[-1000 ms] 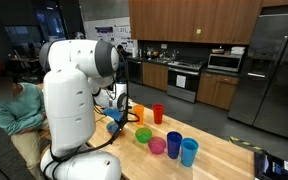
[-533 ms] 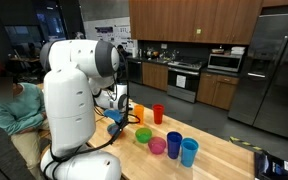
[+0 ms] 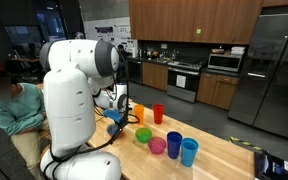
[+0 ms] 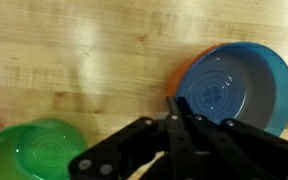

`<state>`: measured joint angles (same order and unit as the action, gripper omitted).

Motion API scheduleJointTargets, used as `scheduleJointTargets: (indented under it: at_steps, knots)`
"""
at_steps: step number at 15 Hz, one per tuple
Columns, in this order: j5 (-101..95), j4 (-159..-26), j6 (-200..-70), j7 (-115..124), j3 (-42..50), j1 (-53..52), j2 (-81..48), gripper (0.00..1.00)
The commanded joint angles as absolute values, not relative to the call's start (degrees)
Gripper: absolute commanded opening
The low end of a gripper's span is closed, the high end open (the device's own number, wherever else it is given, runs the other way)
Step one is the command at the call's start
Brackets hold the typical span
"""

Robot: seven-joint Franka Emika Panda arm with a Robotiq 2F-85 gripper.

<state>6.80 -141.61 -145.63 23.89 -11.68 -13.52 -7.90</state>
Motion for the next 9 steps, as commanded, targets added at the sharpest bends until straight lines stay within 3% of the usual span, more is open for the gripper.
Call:
scheduleJointTargets:
  at_steps: [1, 9]
  knots:
    - [5.8, -142.0, -144.2, 24.9, -11.4, -14.1, -6.2, 0.01]
    - [13.3, -141.4, -134.7, 19.6, -13.8, -13.9, -1.8, 0.01]
